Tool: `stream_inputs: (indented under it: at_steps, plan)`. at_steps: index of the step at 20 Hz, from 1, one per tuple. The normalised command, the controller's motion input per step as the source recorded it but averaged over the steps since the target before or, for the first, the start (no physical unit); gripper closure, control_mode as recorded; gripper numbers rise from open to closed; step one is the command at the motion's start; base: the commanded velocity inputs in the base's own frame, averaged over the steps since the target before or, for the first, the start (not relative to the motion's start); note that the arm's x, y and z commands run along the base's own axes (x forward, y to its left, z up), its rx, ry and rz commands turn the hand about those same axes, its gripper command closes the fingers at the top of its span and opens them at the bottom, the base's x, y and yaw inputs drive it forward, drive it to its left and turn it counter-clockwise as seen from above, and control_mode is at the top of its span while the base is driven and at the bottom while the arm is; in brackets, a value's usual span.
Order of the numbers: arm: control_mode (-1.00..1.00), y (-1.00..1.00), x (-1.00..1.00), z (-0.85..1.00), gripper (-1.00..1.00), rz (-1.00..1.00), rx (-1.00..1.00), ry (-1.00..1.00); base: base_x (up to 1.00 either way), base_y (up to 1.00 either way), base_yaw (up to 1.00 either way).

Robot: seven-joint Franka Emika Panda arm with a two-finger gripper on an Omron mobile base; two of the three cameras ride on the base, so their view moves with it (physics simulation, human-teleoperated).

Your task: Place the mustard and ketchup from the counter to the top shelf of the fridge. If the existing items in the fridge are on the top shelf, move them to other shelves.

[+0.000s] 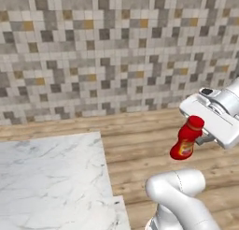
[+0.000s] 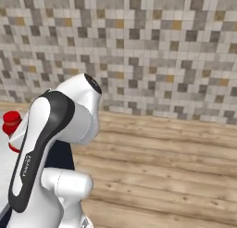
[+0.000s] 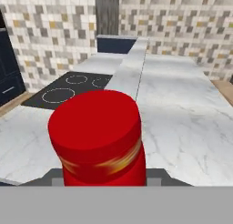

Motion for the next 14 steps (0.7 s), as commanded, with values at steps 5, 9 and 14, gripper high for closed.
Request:
stream_inputs:
  at_steps: [5,9,14]
  plan:
    - [1.0,0.0,0.0,0.0,1.0,0.0,0.0,0.0,1.0,0.0,-0.04]
    - [1.0,0.0,0.0,0.0,1.0,0.0,0.0,0.0,1.0,0.0,-0.14]
    - [1.0,0.0,0.0,0.0,1.0,0.0,0.0,0.0,0.69,0.05,-0.59]
